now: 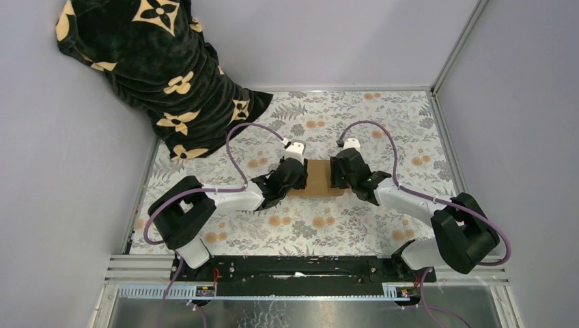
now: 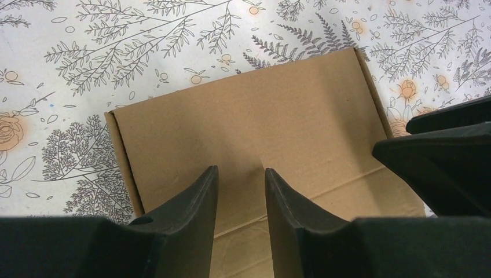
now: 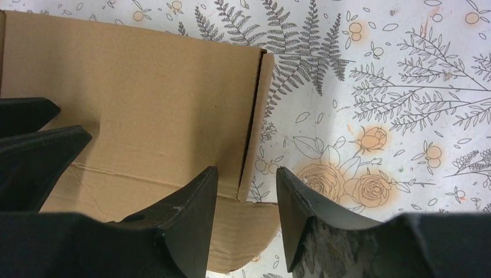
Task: Fold the paper box
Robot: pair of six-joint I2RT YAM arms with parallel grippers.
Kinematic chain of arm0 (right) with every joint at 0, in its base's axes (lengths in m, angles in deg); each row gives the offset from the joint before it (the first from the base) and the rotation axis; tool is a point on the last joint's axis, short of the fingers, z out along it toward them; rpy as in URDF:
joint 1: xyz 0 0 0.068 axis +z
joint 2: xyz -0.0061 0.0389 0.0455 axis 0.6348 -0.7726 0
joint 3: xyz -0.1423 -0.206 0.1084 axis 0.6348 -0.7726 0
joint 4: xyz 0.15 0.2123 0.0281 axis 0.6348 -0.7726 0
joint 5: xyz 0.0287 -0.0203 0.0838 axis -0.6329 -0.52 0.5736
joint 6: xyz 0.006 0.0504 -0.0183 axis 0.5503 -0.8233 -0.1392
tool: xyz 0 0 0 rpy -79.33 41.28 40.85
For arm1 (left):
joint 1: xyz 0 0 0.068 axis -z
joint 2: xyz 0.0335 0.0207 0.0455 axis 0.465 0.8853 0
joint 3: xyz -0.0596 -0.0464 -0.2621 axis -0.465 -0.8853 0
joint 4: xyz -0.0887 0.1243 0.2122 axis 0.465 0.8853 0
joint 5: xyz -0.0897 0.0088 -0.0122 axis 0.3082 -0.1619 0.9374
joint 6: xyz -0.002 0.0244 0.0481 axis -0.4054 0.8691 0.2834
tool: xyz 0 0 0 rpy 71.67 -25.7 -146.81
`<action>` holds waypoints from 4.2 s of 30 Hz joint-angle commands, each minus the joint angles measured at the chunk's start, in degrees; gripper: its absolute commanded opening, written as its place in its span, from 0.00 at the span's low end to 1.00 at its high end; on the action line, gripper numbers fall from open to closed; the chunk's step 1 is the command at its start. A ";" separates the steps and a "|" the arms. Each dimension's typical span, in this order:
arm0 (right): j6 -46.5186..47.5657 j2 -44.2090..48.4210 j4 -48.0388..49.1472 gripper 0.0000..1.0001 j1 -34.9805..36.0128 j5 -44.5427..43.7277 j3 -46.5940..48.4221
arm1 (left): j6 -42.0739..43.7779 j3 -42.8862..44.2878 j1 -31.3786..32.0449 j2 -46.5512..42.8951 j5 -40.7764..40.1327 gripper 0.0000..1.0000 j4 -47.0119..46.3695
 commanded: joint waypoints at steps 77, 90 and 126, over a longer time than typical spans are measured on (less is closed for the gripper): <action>-7.67 -2.01 29.05 1.00 -17.20 41.55 -9.66 | -8.13 -22.55 -16.19 -11.04 28.49 0.98 -27.20; -9.04 -3.62 32.03 1.00 -17.21 42.73 -11.20 | -8.38 -22.73 -16.18 -9.65 29.97 0.98 -28.79; -10.13 4.56 27.86 1.00 -17.20 45.79 -9.95 | -8.78 -22.37 -16.18 -18.37 32.70 0.99 -22.64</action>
